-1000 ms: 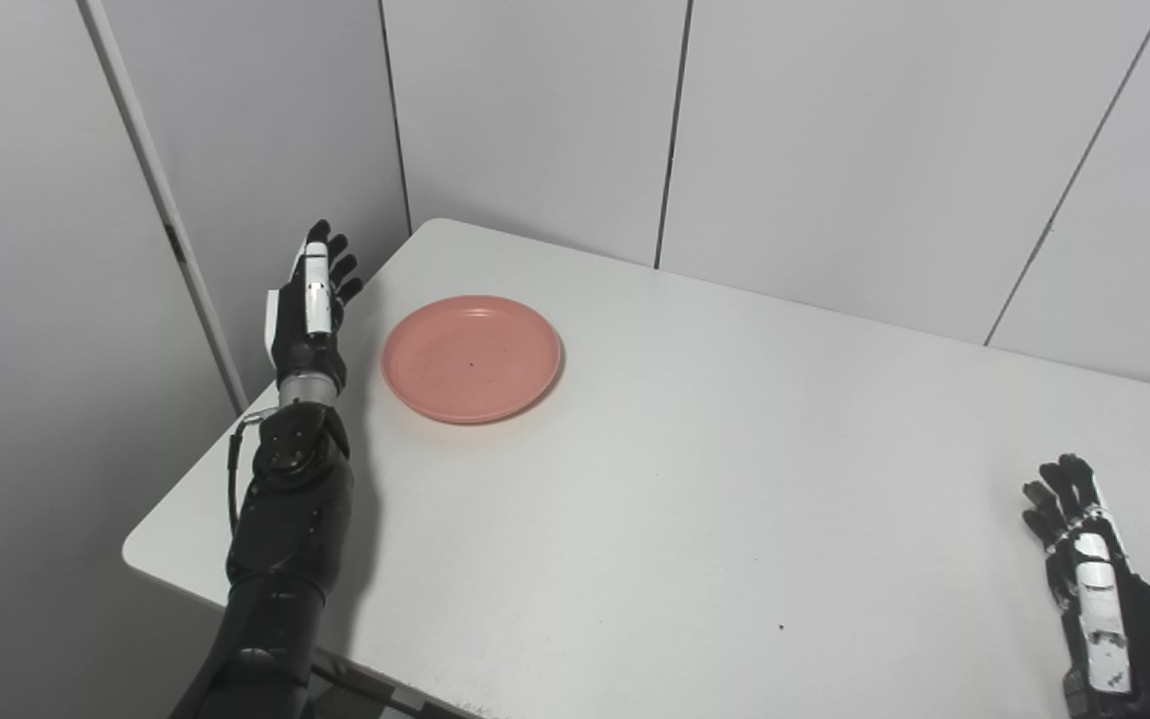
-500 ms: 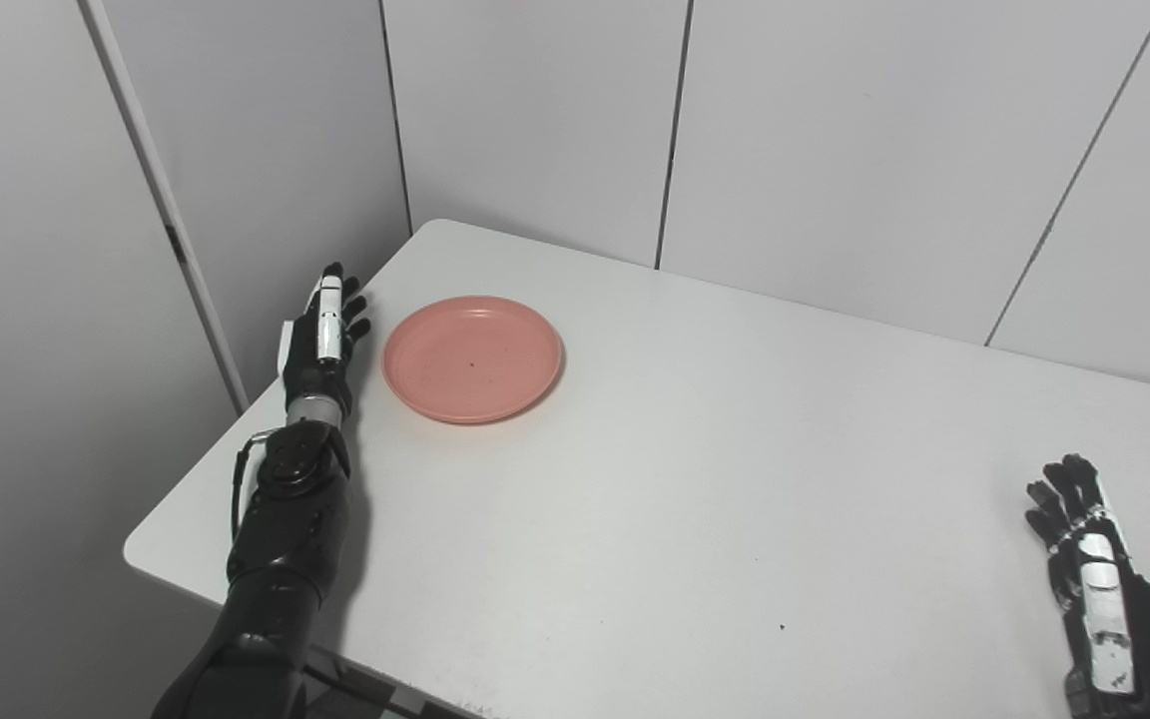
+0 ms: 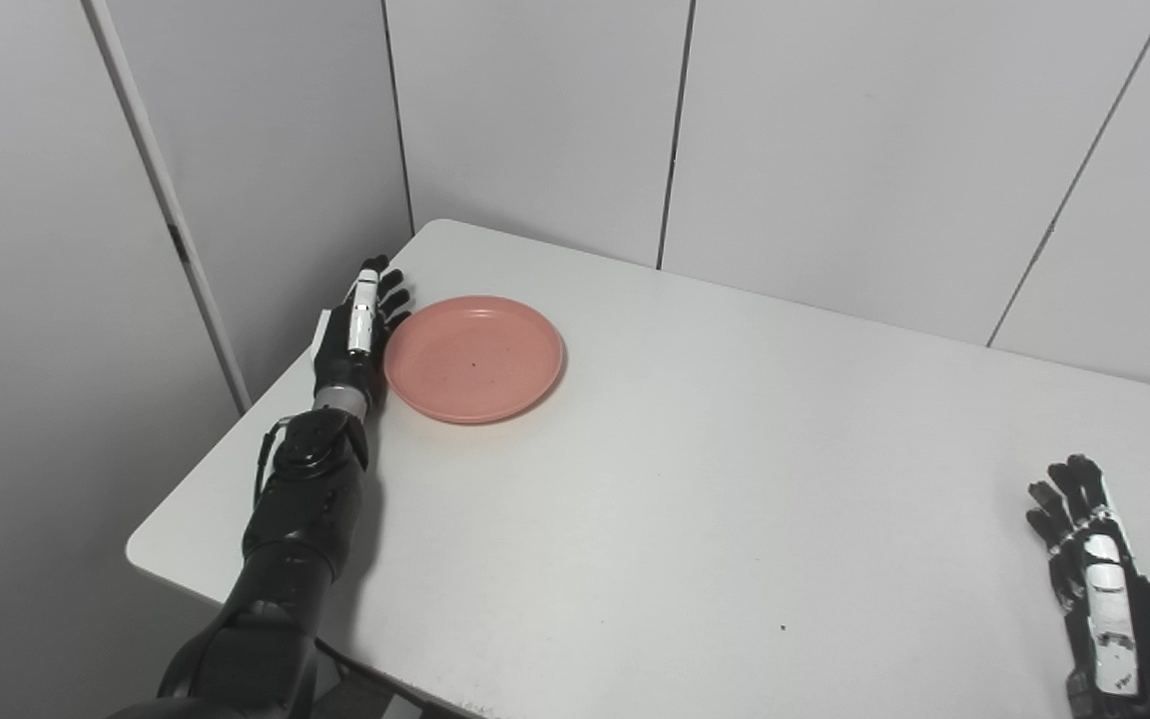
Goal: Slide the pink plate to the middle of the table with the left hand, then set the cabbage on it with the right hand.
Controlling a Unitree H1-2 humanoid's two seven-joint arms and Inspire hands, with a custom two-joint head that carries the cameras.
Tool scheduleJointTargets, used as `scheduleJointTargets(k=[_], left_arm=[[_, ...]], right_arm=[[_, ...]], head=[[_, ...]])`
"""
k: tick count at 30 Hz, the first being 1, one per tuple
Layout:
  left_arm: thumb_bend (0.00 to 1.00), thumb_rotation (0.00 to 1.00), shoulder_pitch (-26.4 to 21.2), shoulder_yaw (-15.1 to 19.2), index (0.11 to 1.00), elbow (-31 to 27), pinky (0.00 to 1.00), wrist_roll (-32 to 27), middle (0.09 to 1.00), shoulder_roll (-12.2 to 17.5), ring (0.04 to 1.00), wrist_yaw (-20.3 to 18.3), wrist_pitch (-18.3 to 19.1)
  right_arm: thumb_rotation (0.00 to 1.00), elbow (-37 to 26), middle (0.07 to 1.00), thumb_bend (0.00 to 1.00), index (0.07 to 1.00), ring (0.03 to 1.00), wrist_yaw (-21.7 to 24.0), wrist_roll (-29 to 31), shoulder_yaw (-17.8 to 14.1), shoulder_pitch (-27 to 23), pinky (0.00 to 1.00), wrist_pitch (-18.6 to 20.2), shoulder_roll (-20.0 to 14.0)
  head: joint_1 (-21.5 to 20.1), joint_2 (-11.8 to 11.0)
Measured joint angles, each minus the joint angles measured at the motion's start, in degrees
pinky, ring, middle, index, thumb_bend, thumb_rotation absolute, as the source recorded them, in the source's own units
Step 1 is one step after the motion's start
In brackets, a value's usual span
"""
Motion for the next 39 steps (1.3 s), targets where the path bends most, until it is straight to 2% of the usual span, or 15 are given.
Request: scheduleJointTargets(k=[5, 14, 17, 27, 31, 33, 36, 39], left_arm=[[0.4, 1.0, -0.69, -0.88, 0.903, 0.55, 0.89, 0.06, 0.918, -1.21, 0.903, -0.89, -0.05], [0.41, 1.0, -0.8, -4.47, 0.923, -1.82, 0.91, 0.44, 0.928, -4.5, 0.914, -2.04, 0.54], [0.41, 1.0, -0.24, -5.27, 0.919, -4.01, 0.9, -0.01, 0.923, -5.79, 0.911, -3.29, 2.07], [0.42, 1.0, 2.7, -7.27, 0.914, -12.63, 0.89, -1.3, 0.923, -9.23, 0.909, -5.92, 8.6], [0.42, 1.0, 3.83, -8.83, 0.93, -16.22, 0.92, -1.37, 0.937, -10.95, 0.924, -6.33, 11.5], [0.42, 1.0, 4.54, -9.88, 0.931, -17.59, 0.92, -1.34, 0.938, -11.91, 0.924, -6.8, 11.84], [0.43, 1.0, 5.1, -11.41, 0.928, -19.19, 0.92, -1.33, 0.935, -13.35, 0.921, -7.89, 12.92], [0.43, 1.0, 6.06, -12.84, 0.92, -21.27, 0.92, -1.3, 0.932, -13.82, 0.919, -8.51, 14.28]], right_arm=[[1.0, -0.01, 0.958, 0.2, 0.965, 0.943, -0.01, -0.09, 0.02, 0.03, 0.94, 0.0, 0.02], [1.0, -0.04, 0.961, 0.22, 0.967, 0.947, -0.03, -1.26, 0.27, 0.0, 0.95, 0.0, 0.09], [1.0, -0.07, 0.954, 0.25, 0.961, 0.941, -0.3, -2.06, 0.31, 0.01, 0.94, 0.0, 0.18], [1.0, -1.49, 0.96, 0.23, 0.966, 0.944, -0.49, -3.44, 0.46, 1.13, 0.94, 0.0, 1.05], [1.0, -2.17, 0.959, 0.24, 0.964, 0.944, -0.82, -4.21, 0.52, 1.63, 0.94, 0.05, 1.55], [1.0, -2.41, 0.952, 0.24, 0.958, 0.936, -0.85, -4.46, 0.54, 1.76, 0.94, 0.06, 1.88], [1.0, -2.67, 0.941, 0.28, 0.946, 0.924, -1.59, -5.48, 0.69, 1.91, 0.92, 0.11, 2.28], [1.0, -3.08, 0.934, 0.3, 0.937, 0.919, -2.7, -7.15, 1.09, 2.15, 0.9, 0.13, 2.77]], head=[[-0.35, 0.26], [-1.58, 0.62], [-3.33, 1.32], [-6.77, 2.37], [-8.61, 2.72], [-10.97, 2.99], [-12.31, 3.16], [-15.02, 3.69]])
